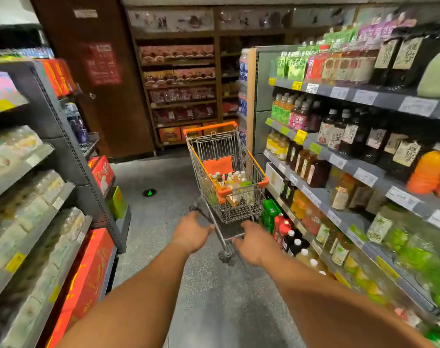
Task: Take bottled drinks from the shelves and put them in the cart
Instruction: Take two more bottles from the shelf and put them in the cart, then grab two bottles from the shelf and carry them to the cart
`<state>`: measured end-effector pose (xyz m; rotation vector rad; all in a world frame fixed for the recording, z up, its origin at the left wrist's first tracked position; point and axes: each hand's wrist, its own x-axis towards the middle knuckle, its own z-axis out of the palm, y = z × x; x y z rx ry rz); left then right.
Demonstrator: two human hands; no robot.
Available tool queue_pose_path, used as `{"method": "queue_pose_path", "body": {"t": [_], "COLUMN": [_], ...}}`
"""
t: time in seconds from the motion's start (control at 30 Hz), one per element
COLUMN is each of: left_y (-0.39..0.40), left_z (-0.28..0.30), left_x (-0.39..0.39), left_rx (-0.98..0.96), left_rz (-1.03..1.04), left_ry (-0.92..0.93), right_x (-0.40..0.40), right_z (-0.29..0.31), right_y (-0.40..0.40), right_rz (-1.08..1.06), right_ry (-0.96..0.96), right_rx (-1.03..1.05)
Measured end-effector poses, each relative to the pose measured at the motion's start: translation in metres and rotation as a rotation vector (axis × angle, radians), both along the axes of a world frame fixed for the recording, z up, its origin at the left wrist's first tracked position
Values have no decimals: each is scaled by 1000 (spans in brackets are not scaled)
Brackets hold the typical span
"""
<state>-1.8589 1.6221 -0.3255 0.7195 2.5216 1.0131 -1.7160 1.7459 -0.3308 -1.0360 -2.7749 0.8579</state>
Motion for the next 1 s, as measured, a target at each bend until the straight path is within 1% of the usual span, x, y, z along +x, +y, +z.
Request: {"method": "queue_pose_path", "body": {"t": [0.13, 0.27, 0.43, 0.6, 0.73, 0.8, 0.9, 1.0], "left_y": [48, 106, 184, 269, 329, 351, 374, 401], "left_z": [-2, -4, -25, -52, -55, -58, -67, -80], "left_x": [-42, -80, -121, -179, -229, -253, -290, -334], "left_rx": [-28, -58, -93, -113, -112, -106, -96, -57], "left_rz": [-65, -148, -207, -150, -81, -47, -12, 17], "left_ry": [24, 38, 37, 11, -35, -44, -58, -115], "right_x": [-36, -69, -113, -178, -231, -262, -310, -356], "right_z": [-3, -5, -25, -50, -54, -55, -60, -79], "right_y": [38, 89, 170, 266, 338, 372, 403, 421], "right_rz": [-62, -164, -150, -116, -64, -49, -20, 5], "right_ry": [11, 64, 35, -15, -55, -77, -106, -133], "right_rx": [-50, -125, -79, -103, -170, -166, -174, -175]}}
